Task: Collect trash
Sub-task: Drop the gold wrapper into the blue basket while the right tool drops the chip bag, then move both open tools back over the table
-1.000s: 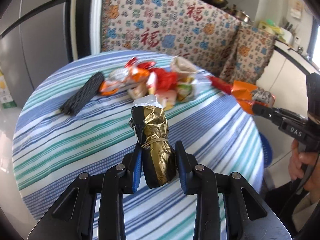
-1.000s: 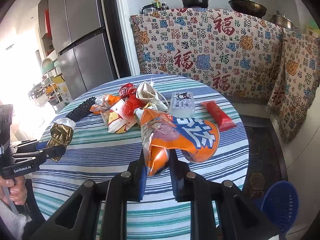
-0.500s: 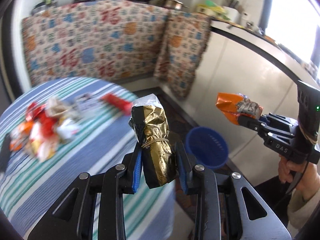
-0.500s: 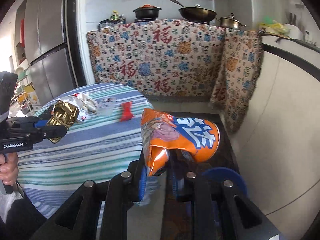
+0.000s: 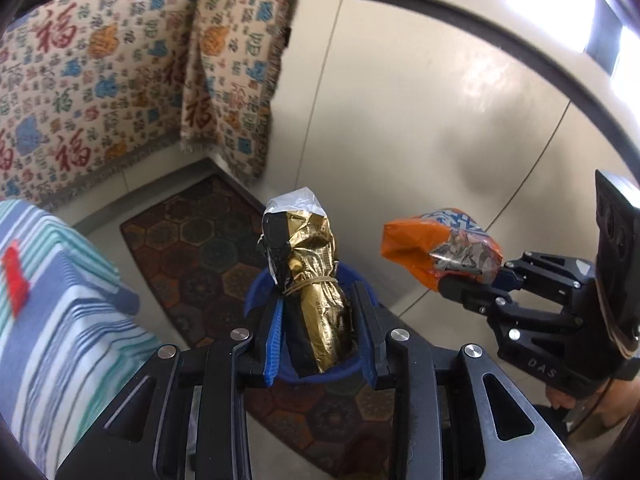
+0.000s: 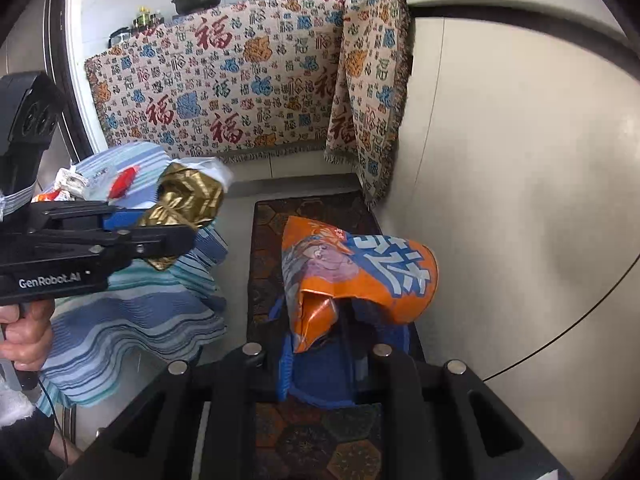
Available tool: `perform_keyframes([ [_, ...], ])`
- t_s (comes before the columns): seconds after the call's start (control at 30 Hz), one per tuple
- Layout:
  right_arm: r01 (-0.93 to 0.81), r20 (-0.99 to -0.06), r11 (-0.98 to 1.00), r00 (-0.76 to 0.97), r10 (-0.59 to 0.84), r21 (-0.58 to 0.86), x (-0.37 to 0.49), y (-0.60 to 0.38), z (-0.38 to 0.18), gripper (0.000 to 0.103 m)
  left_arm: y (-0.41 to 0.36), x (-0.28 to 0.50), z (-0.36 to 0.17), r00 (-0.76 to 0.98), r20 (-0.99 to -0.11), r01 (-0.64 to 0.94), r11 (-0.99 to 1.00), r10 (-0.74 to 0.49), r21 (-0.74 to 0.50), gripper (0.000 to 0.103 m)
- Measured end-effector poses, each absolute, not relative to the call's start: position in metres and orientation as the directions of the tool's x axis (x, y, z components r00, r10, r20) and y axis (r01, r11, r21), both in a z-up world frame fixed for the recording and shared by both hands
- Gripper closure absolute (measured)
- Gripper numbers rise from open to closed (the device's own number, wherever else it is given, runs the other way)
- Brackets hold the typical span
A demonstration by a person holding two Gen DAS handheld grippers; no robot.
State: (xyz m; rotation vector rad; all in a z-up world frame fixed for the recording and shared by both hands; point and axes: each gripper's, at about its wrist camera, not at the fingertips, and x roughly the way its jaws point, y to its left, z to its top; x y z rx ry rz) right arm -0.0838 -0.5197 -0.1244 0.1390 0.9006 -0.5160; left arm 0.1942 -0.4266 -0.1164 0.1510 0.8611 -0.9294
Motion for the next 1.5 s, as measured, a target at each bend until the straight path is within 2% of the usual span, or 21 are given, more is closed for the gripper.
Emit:
perform_keyframes([
  [0.27, 0.48, -0.829, 0.874, 0.456, -0.324, -0.078, -0.087, -0.561, -0.165, 0.082, -0.479, 0.208, -0.147, 0.266, -0.754, 0.765, 0.607, -0.601, -0.213, 0.068],
  [0.37, 0.47, -0.84, 0.88, 0.448, -0.306, -0.07, -0.087, -0.568, -0.177, 0.082, -0.495, 0.217, -0.157, 0.261, -0.762, 0.769, 0.605, -0.593, -0.207, 0.063],
  [0.4, 0.469, -0.842, 0.881, 0.449, -0.3, -0.064, -0.086, -0.57, -0.18, 0.082, -0.499, 0.22, -0.16, 0.262, -0.764, 0.768, 0.607, -0.589, -0.204, 0.055],
  [0.47, 0.472, -0.844, 0.88, 0.451, -0.289, -0.05, -0.085, -0.577, -0.187, 0.071, -0.507, 0.226, -0.167, 0.265, -0.767, 0.765, 0.611, -0.585, -0.201, 0.043],
  [0.57, 0.478, -0.843, 0.878, 0.459, -0.279, -0.03, -0.08, -0.584, -0.196, 0.062, -0.518, 0.234, -0.175, 0.258, -0.769, 0.763, 0.612, -0.584, -0.209, 0.042],
  [0.77, 0.495, -0.82, 0.869, 0.49, -0.296, -0.018, -0.078, -0.587, -0.184, 0.062, -0.503, 0.241, -0.168, 0.279, -0.762, 0.737, 0.639, -0.584, -0.22, 0.041],
  [0.93, 0.487, -0.755, 0.871, 0.546, -0.363, -0.066, -0.073, -0.557, -0.137, 0.061, -0.445, 0.23, -0.137, 0.33, -0.737, 0.701, 0.676, -0.59, -0.228, 0.04],
  [1.03, 0.471, -0.698, 0.877, 0.596, -0.397, -0.097, -0.07, -0.518, -0.101, 0.054, -0.391, 0.208, -0.116, 0.377, -0.727, 0.671, 0.711, -0.574, -0.213, 0.035],
  [1.1, 0.461, -0.664, 0.881, 0.626, -0.41, -0.11, -0.069, -0.488, -0.082, 0.053, -0.353, 0.188, -0.106, 0.402, -0.728, 0.649, 0.734, -0.556, -0.202, 0.034],
  [1.4, 0.374, -0.607, 0.927, 0.731, -0.314, -0.03, -0.061, -0.335, -0.033, 0.051, -0.153, 0.111, -0.097, 0.498, -0.759, 0.488, 0.859, -0.419, -0.155, 0.033],
  [1.5, 0.344, -0.592, 0.939, 0.761, -0.268, 0.017, -0.067, -0.299, -0.019, 0.044, -0.093, 0.102, -0.091, 0.56, -0.737, 0.4, 0.902, -0.379, -0.16, 0.033],
])
